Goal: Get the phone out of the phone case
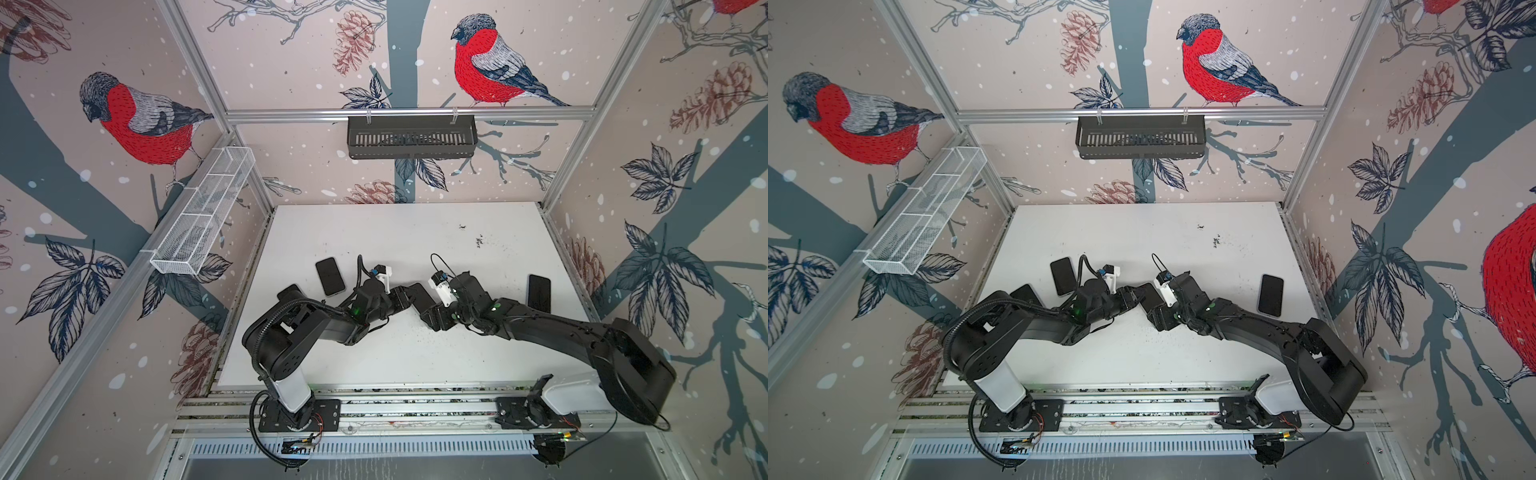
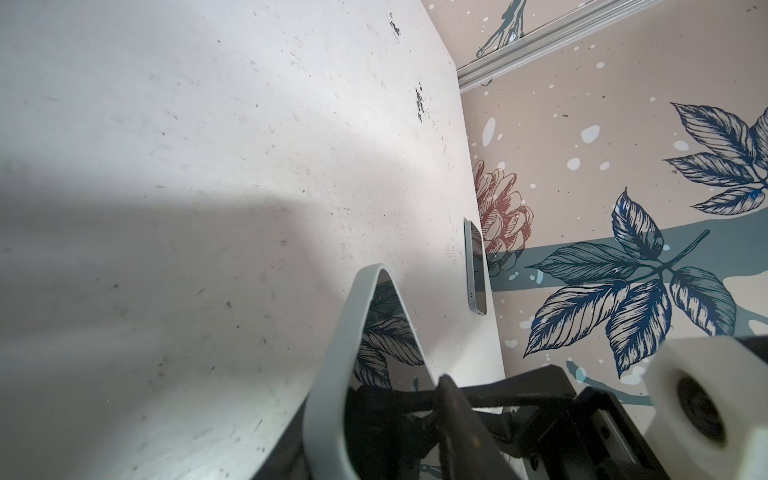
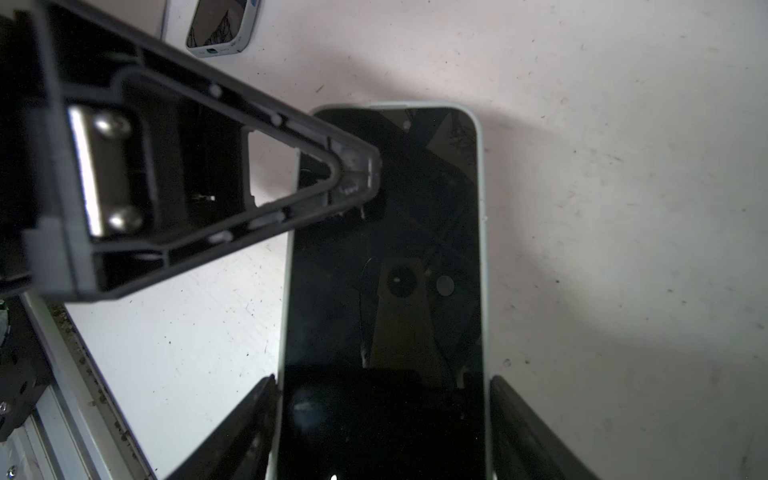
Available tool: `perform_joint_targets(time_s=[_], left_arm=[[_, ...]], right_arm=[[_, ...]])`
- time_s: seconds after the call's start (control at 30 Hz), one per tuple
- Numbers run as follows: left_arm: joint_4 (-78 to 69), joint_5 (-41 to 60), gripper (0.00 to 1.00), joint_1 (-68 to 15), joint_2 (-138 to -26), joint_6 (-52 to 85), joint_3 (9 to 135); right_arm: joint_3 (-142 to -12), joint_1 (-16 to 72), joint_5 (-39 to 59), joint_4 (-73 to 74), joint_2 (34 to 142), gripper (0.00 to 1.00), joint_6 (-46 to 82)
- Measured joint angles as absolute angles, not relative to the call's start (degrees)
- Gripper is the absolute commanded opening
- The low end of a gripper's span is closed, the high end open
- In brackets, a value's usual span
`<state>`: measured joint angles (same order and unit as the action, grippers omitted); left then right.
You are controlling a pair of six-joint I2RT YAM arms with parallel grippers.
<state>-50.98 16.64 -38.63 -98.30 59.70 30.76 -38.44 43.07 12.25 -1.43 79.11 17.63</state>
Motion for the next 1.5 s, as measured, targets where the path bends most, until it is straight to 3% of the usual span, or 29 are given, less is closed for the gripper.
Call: perform_joint_targets(time_s=[0.23, 0.37, 0.53, 0.87, 1.23, 1.5], left_arm=[[-56.7, 19.2, 0.02, -38.4, -97.6, 61.9, 29.9], [-57.2, 19.2, 0.0, -38.2, -95.8, 62.8, 28.5], [-56.2, 17.0, 0.0, -36.2, -90.9, 62.9, 25.8], [-63.0, 13.3, 0.0, -33.3, -79.4, 71.2, 22.5], [-67.7, 10.3, 0.0, -37.3, -75.3, 77.0, 24.9], [-68.9, 8.6, 0.0, -38.8, -76.1, 79.2, 25.5]], right_arm=[[-38.0, 43.2, 13.2, -0.8, 78.5, 0.38, 17.8], [-37.1, 43.4, 13.7, 0.2, 77.0, 0.72, 17.9], [-33.3, 43.3, 13.7, 3.7, 67.4, 0.98, 21.0], [-20.7, 42.7, 14.0, 19.3, 44.8, 1.0, 36.8], [-15.3, 42.9, 24.8, 44.3, 50.2, 1.0, 54.2], [-14.8, 43.9, 27.9, 54.3, 52.6, 0.87, 59.5]])
